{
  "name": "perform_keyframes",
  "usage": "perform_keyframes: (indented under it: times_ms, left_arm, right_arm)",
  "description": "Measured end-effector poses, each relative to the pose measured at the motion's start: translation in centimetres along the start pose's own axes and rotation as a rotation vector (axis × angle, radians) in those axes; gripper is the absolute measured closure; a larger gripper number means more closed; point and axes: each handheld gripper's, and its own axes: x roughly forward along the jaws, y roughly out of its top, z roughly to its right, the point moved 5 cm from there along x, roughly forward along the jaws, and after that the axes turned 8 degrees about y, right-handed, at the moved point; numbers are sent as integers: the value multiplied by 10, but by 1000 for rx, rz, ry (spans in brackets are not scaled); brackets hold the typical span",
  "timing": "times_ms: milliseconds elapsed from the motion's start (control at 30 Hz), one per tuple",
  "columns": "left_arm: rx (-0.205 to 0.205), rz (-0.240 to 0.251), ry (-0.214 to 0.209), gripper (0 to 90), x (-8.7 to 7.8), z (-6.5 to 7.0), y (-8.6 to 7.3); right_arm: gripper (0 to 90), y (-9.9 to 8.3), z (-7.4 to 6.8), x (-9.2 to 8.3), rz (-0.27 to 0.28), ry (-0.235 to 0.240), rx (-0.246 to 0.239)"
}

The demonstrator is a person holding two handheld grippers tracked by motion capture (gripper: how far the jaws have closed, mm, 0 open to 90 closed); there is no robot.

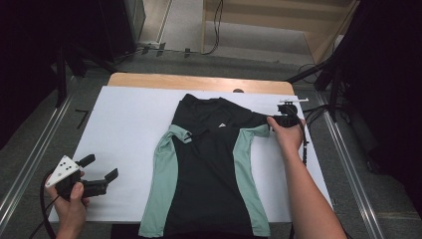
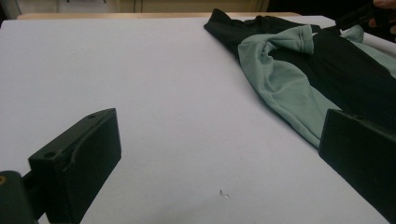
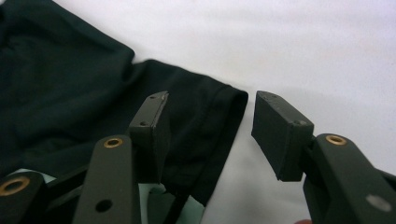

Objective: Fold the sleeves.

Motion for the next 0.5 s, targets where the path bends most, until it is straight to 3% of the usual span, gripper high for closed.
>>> perform_keyframes:
  times_ms: [100,300,433,500]
  left_arm:
    - [2,-2,1,0,0,0,0]
    - [3,-2,0,0,0,1,0]
    - [4,-4,-1,0,1,1,0]
    - [3,-3,-1,0,1,2,0]
  right_arm:
    - [454,-3,0,3,-6,-36,-23]
    - [481,-8,-2,7,-8,-38,-38]
    - [552,-9,-8,9,-30,-98,-114]
    - [613,-11,-10,10,-21,-96,-107]
